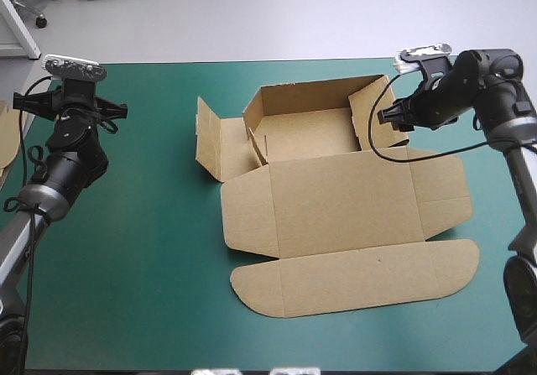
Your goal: Fold the box
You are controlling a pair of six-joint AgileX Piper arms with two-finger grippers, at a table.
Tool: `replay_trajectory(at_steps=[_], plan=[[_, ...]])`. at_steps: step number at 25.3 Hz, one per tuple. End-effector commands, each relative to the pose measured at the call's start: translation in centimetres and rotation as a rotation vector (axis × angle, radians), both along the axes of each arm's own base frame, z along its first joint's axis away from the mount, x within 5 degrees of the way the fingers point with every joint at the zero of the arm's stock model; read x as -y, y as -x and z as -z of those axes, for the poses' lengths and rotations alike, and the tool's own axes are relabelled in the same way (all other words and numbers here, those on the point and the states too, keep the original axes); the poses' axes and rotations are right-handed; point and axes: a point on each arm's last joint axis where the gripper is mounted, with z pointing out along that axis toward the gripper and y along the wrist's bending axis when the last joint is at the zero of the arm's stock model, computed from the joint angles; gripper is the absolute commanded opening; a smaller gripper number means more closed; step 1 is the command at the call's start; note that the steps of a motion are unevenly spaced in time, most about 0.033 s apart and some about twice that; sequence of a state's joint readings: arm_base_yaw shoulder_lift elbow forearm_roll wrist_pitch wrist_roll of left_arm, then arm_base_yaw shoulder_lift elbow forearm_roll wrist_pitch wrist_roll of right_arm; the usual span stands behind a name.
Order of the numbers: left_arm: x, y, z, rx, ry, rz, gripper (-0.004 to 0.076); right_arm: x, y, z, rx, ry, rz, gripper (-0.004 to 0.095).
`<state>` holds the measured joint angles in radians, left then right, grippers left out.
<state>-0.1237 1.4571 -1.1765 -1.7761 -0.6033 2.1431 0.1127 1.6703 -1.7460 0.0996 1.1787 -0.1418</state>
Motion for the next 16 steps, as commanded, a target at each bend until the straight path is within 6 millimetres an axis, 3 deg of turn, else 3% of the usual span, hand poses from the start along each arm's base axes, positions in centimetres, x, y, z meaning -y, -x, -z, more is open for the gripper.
replay_trajectory(at_steps=[1,3,8,16], plan=[[0.1,1.6,-0.9,0.030,0.044,0.008,0.0006,0.1,-2.1,-0.6,0.086,0.028,0.028,0.0536],[0.0,1.9,-0.3,0.013,0.041,0.004,0.0006,-0.1,-4.3,0.6,0.071,0.039,0.018,0.0557],[-0.1,2.3,-0.6,0.022,0.042,0.004,0.0006,-0.5,-7.6,2.0,0.075,0.040,0.017,0.0622],[-0.1,2.6,-1.0,0.036,0.044,0.005,0.0006,-0.8,-10.1,5.6,0.024,0.047,0.019,0.0593]])
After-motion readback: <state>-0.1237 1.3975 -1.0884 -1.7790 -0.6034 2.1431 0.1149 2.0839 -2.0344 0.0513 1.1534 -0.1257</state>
